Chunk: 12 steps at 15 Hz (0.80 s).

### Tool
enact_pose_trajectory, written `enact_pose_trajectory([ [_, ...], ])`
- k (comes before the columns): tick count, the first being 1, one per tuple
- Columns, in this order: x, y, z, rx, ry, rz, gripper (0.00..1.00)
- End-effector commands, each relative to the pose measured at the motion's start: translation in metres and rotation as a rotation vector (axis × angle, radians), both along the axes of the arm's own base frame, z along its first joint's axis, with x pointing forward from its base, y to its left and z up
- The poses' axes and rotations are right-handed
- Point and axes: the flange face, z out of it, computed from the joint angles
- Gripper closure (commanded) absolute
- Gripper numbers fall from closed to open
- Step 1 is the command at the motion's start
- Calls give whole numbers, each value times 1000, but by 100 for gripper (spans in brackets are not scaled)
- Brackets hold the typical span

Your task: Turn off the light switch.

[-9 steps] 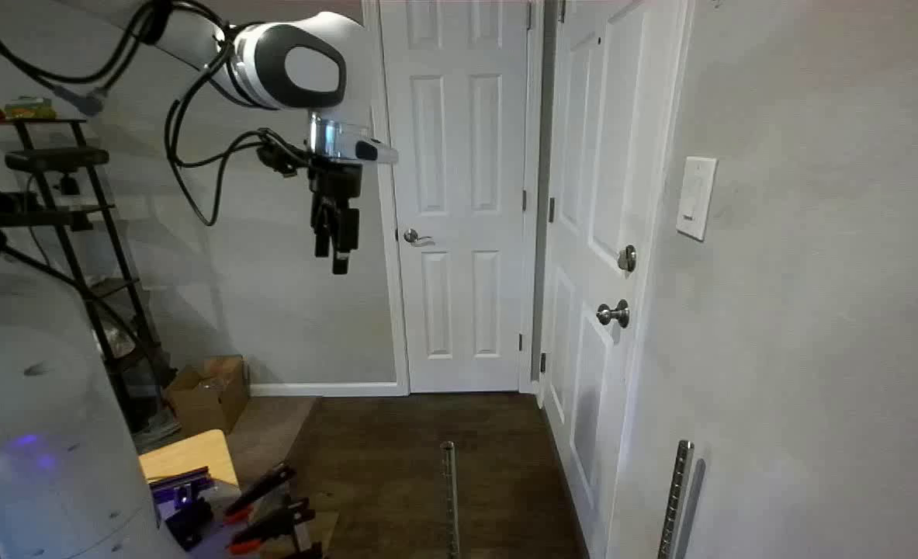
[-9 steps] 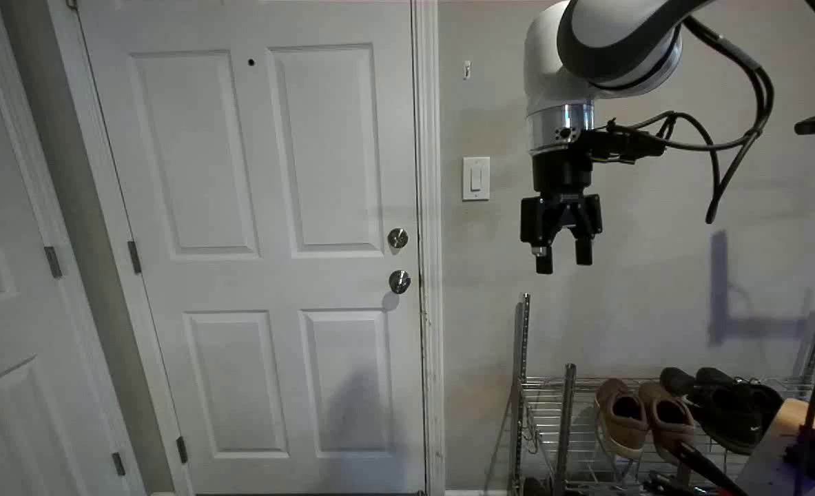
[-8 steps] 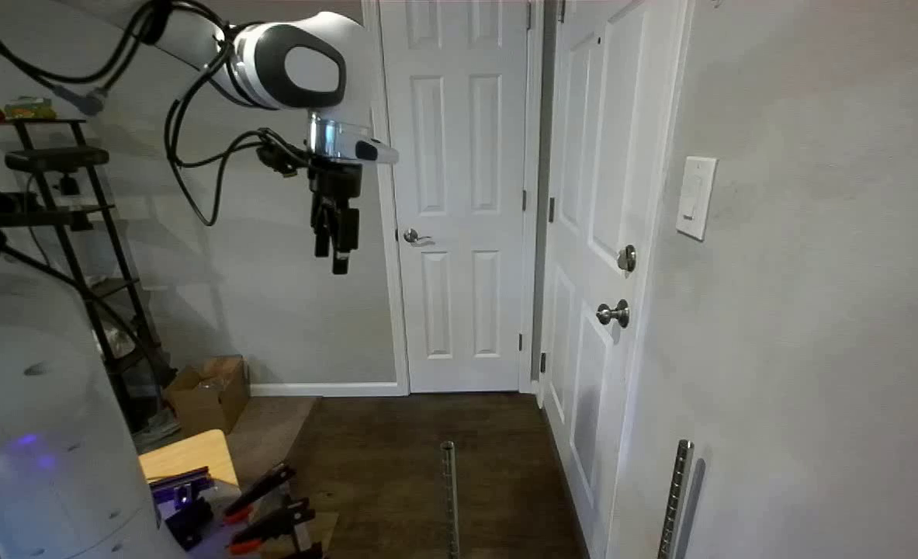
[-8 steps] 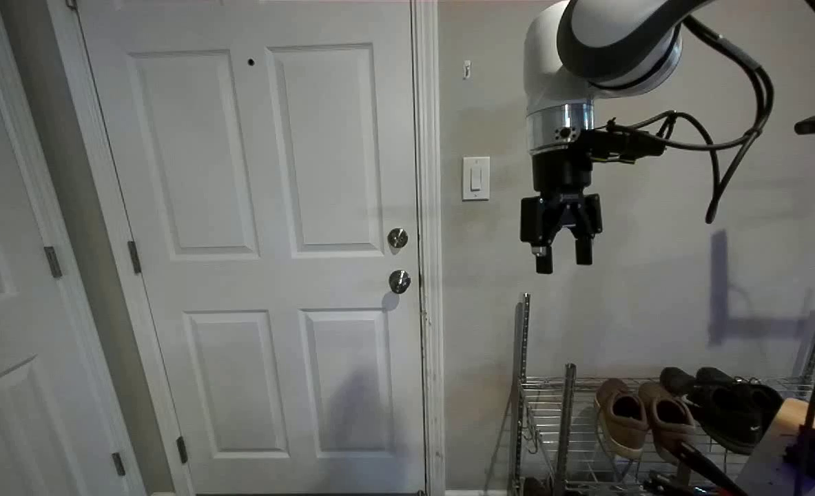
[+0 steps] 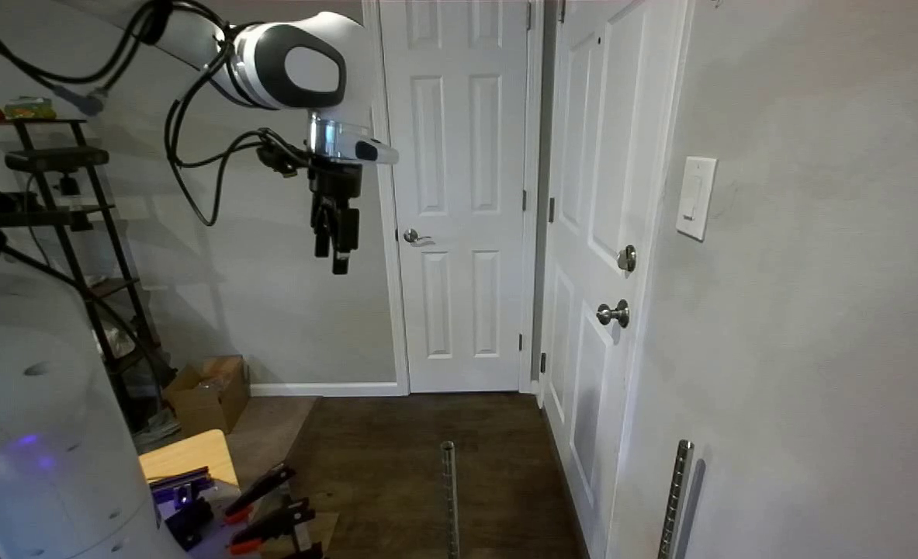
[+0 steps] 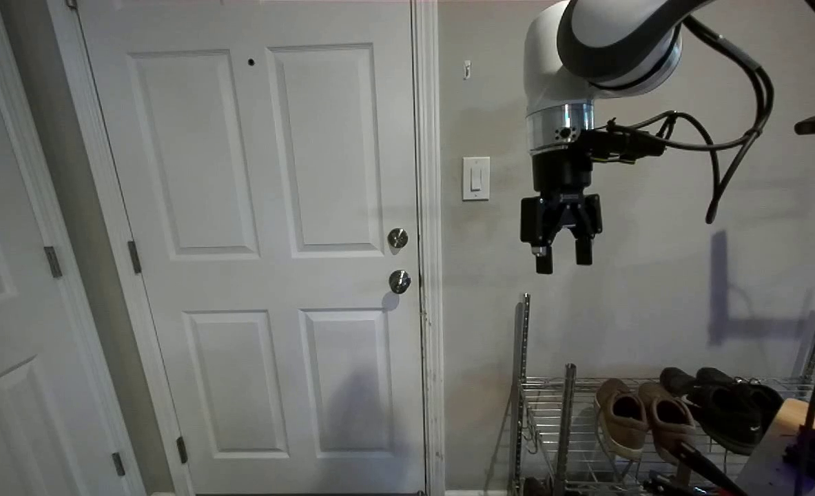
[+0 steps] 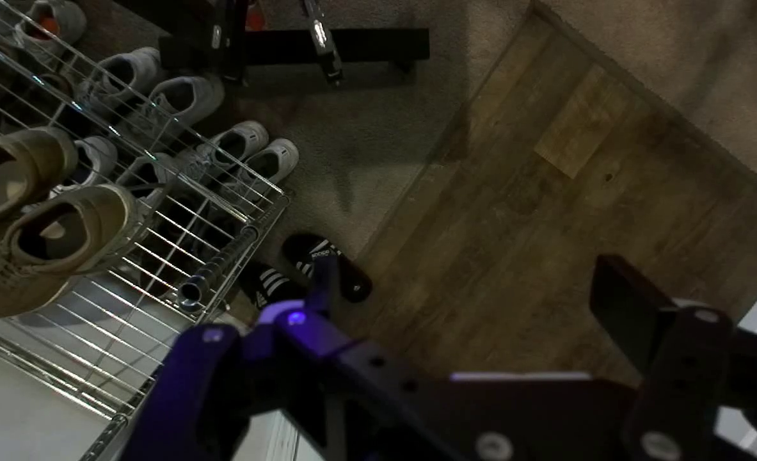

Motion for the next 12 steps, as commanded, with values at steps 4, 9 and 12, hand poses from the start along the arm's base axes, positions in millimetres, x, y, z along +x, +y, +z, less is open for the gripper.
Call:
enact_pose_trajectory([
  [4,19,-2,-6,-7,-8,0,0],
  [9,76,-21,-4,-55,-160,-26,0],
  [12,114,-41,-1,-72,-252,-63,0],
])
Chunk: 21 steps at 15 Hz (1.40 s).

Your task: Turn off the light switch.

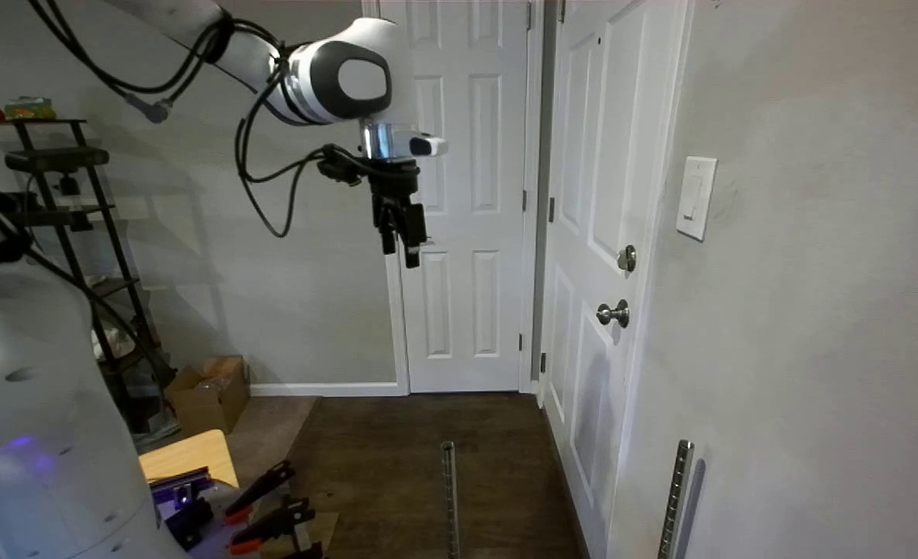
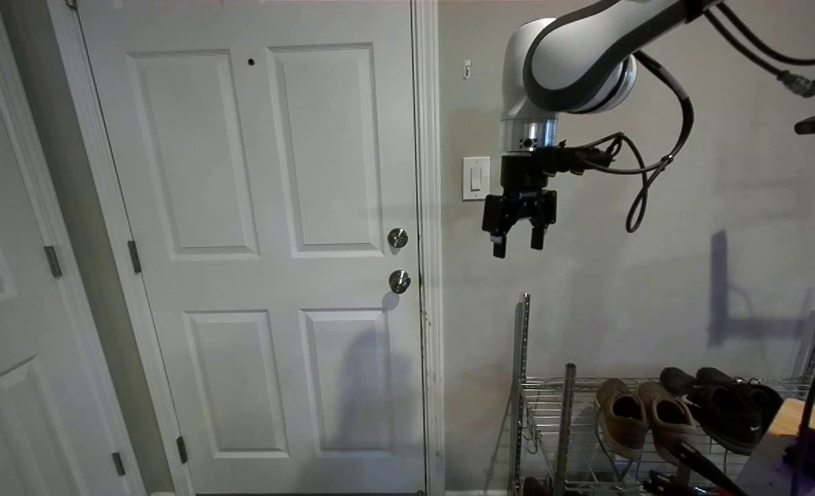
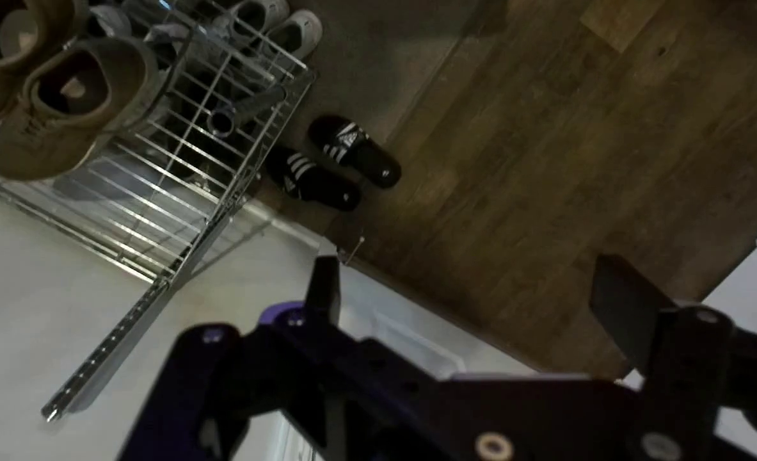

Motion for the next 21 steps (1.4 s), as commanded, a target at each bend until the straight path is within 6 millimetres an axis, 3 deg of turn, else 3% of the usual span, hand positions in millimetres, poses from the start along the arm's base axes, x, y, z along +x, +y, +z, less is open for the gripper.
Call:
enact_pose_trajectory([
  [1,47,-20,4,-16,-83,-47,0],
  [7,115,-45,21,-72,-251,-56,0],
  [11,145,-65,30,-138,-331,-112,0],
  [15,166,-86,39,-184,-374,-183,0],
  [16,155,-80,36,-165,-344,-146,0],
  [21,164,-87,38,-170,-355,-163,0],
])
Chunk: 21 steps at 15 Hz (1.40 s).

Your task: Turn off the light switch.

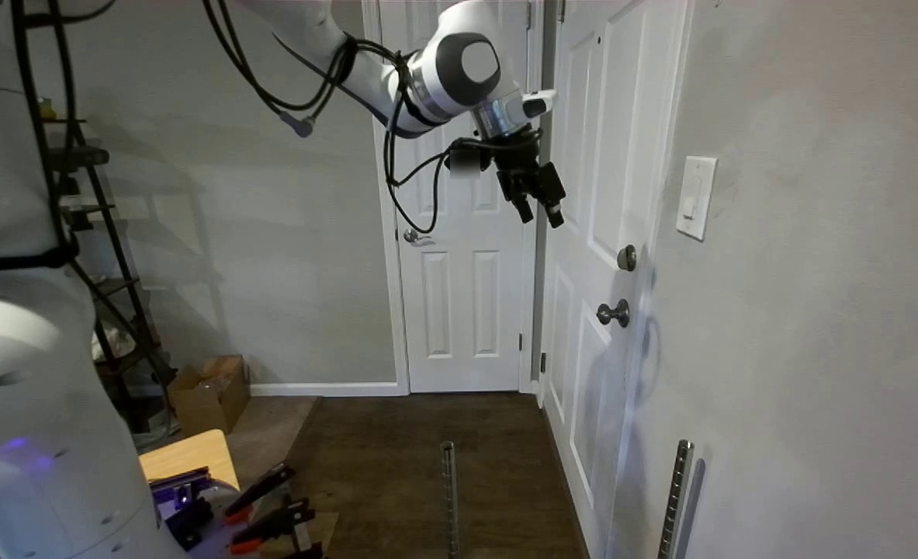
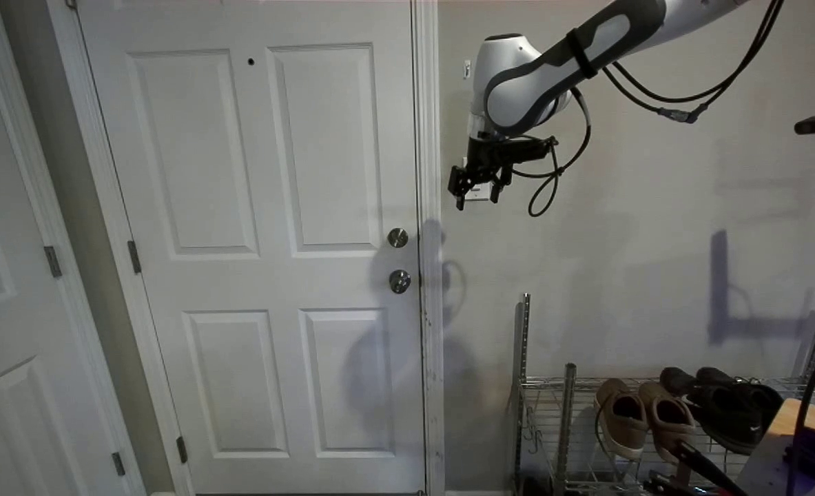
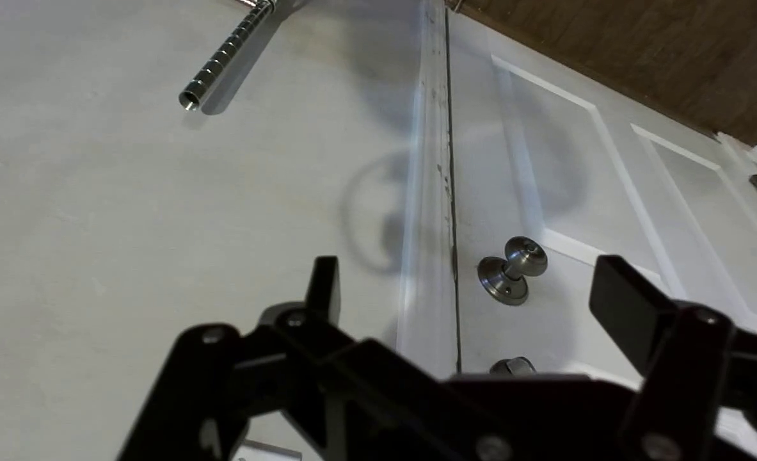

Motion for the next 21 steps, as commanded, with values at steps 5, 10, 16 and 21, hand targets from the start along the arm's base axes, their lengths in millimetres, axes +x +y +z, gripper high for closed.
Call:
enact_pose_trajectory([
  [5,0,0,1,0,1,0,0],
  [10,1,-3,0,3,-2,-5,33],
  [16,38,-29,26,-31,-145,-34,73],
  [21,70,-61,31,-26,-209,-97,96],
])
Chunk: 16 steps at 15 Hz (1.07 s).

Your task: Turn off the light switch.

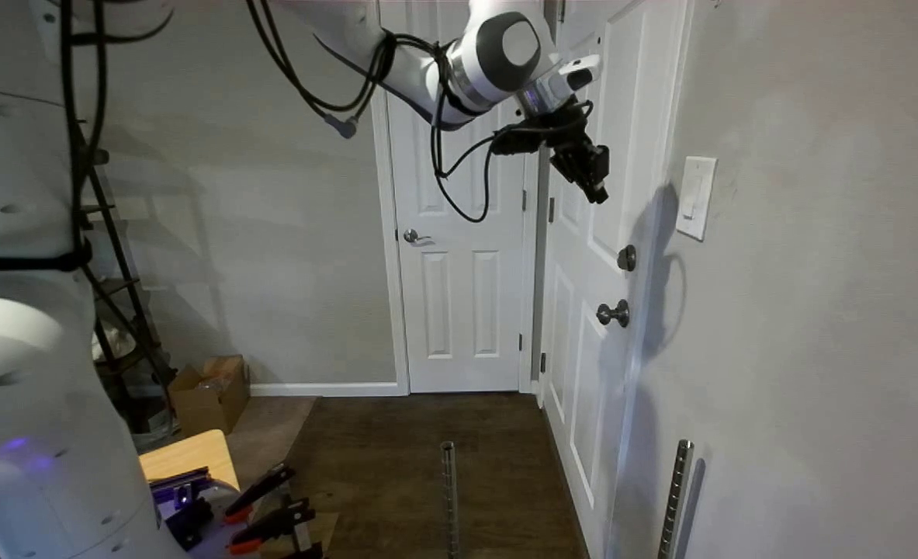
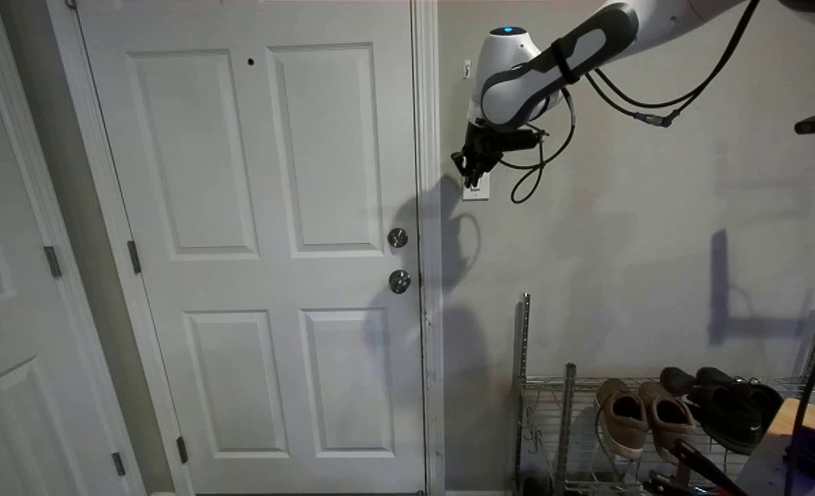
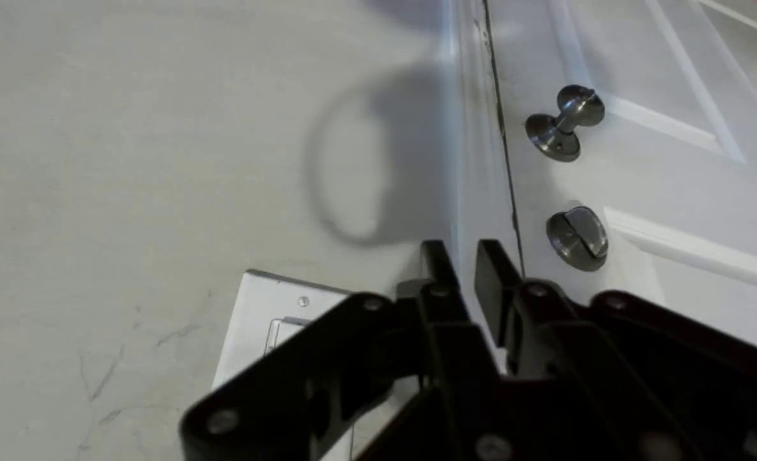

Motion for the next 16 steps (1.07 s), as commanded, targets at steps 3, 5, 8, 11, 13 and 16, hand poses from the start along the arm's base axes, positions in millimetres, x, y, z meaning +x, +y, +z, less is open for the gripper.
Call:
enact_pose_trajectory([
  [3,28,-30,-14,21,-37,-107,98],
  [5,33,-36,-18,21,-47,-129,96],
  [8,41,-41,-18,15,-78,-142,95],
  [11,49,-49,-18,20,-115,-163,96],
  [13,51,-56,-20,26,-124,-185,96],
  [16,52,-66,-24,34,-129,-218,95],
])
